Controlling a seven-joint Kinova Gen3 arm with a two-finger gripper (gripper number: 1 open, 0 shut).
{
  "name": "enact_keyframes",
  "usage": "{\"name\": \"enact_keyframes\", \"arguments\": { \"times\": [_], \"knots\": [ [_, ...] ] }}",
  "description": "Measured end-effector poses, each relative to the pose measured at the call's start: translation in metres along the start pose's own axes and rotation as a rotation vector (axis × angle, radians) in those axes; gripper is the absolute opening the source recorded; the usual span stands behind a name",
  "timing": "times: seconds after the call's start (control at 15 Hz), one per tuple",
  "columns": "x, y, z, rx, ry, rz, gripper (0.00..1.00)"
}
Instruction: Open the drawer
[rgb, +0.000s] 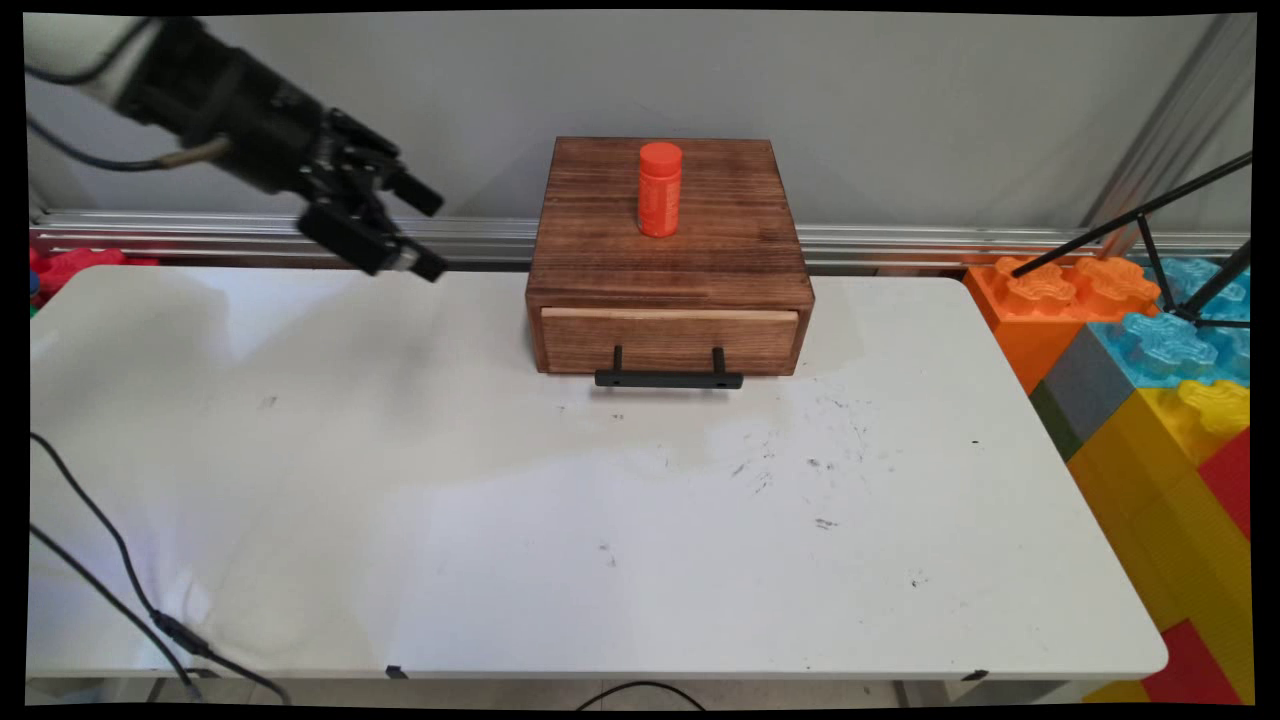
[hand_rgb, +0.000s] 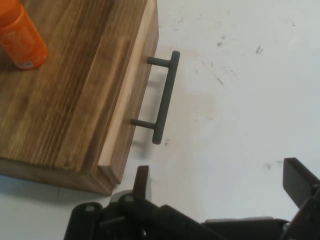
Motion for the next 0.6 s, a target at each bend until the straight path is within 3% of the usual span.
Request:
{"name": "enact_keyframes", "arguments": {
  "times": [0.6],
  "knots": [
    [0.062, -0.005, 0.114, -0.004, -0.122, 0.146, 1.00]
  ]
}}
